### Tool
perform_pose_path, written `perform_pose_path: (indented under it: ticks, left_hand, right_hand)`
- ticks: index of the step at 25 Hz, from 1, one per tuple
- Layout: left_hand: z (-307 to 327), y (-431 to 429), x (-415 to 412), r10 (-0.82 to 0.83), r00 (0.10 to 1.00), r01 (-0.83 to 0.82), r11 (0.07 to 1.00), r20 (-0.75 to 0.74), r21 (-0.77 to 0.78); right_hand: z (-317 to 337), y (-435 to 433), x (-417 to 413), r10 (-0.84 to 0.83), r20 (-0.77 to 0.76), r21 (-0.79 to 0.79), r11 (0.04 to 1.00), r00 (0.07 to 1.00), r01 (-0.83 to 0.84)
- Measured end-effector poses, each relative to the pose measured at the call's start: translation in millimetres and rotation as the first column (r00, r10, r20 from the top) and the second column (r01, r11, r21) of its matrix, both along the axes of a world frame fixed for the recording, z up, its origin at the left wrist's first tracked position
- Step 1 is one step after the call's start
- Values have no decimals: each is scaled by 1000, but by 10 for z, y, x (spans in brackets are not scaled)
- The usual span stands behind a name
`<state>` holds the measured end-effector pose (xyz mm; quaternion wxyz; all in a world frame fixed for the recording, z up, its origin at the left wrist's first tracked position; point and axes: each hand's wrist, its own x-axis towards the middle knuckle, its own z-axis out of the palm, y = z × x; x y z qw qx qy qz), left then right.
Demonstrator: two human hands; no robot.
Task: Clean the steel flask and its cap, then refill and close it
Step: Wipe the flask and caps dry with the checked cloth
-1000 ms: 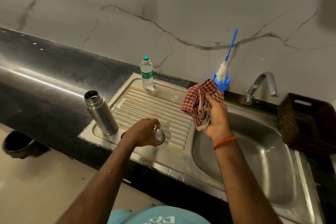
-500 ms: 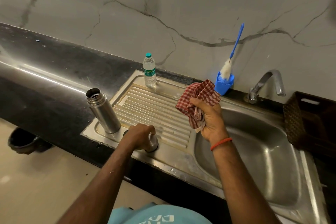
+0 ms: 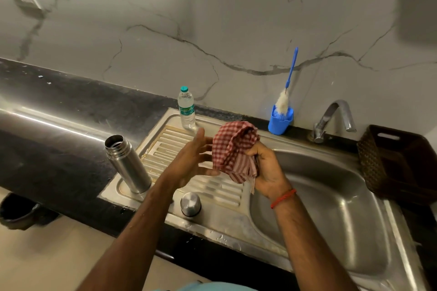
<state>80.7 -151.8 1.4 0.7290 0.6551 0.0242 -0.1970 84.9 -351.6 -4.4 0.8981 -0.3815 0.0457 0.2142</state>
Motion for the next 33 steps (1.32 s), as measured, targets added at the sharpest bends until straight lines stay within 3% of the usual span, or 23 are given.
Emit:
perform_pose_path:
  ticks: [3, 7, 9, 11, 13, 16, 20, 23, 29, 33]
  left_hand:
    - [80, -169, -11, 37, 999, -39, 997, -23, -63]
    - [94, -271, 26, 156, 972, -157, 988, 176, -7]
    - [190, -326, 77, 49, 924, -135, 970, 379, 204]
    - [293, -448, 99, -120, 865, -125, 889, 487, 441]
    - [341, -556, 94, -122, 880, -98, 899, 459, 427]
    - [256, -610, 82, 43, 970, -65, 994, 239, 86]
    - [116, -765, 79, 27, 996, -17, 991, 81, -130]
    - [32, -929, 126, 5, 998, 2, 992, 61, -127]
    - [-121, -1326, 91, -42, 990, 29, 994, 131, 104]
    - [-263, -1639, 67, -77, 981, 55, 990, 176, 126]
  right_hand:
    - [50, 4, -40, -7, 11, -22, 1000, 1000, 7]
    - [-15, -110, -66, -110, 1, 8, 994, 994, 110]
    - [-122, -158, -117, -113, 4, 7, 994, 994, 113]
    - [-202, -187, -176, -115, 12, -70, 991, 993, 115]
    - [-252, -256, -198, -122, 71, -157, 979, 990, 132]
    - [-219, -423, -183, -152, 91, -265, 949, 984, 171]
    - [-104, -663, -254, -159, 118, -314, 930, 980, 189]
    - [-46, -823, -282, -222, 197, -390, 876, 955, 284]
    - [-63, -1155, -265, -270, 285, -533, 753, 920, 386]
    - [-109, -1449, -237, -205, 394, -770, 459, 896, 444]
